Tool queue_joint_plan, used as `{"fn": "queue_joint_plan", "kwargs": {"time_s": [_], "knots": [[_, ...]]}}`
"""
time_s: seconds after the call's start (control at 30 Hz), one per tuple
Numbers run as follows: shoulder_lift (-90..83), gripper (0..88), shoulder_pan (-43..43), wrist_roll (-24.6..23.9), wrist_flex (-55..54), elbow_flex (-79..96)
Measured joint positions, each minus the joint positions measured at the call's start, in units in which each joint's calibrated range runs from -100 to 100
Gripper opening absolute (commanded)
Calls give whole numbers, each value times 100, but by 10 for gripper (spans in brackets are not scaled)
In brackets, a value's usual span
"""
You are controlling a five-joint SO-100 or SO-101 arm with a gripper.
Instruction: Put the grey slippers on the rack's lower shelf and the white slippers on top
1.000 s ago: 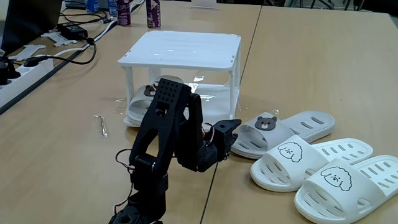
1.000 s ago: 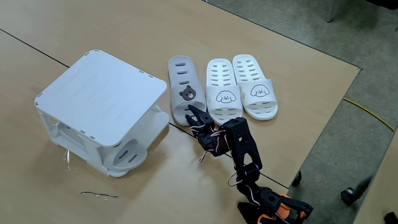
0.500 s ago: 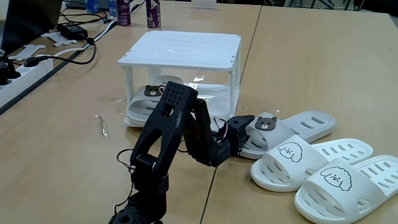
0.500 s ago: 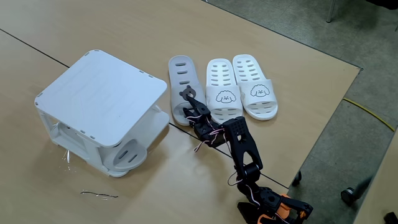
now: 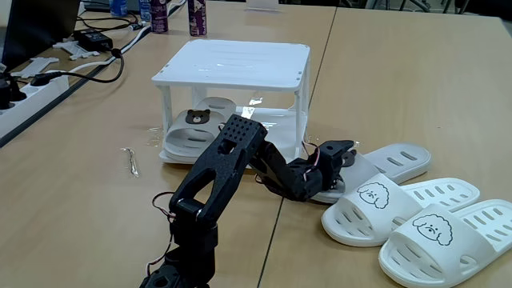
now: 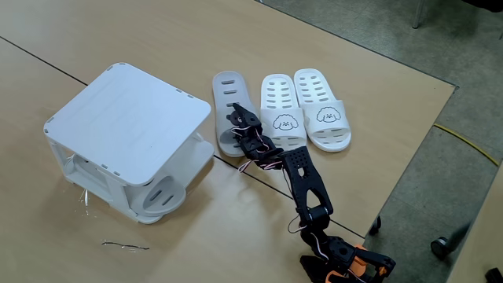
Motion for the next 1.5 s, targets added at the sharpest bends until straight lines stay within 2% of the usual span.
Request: {"fn": "queue_joint_plan", "kwargs": {"time_s": [0.27,0.5,1.13,1.27,1.5], "knots": [[16,7,45,0,120,-45],[-1344,7,127,0,1382,458],[-7678,7,360,0,1459,6487],[-8569,7,352,0,1459,7655],[-9740,7,-412,0,1459,9146]]}}
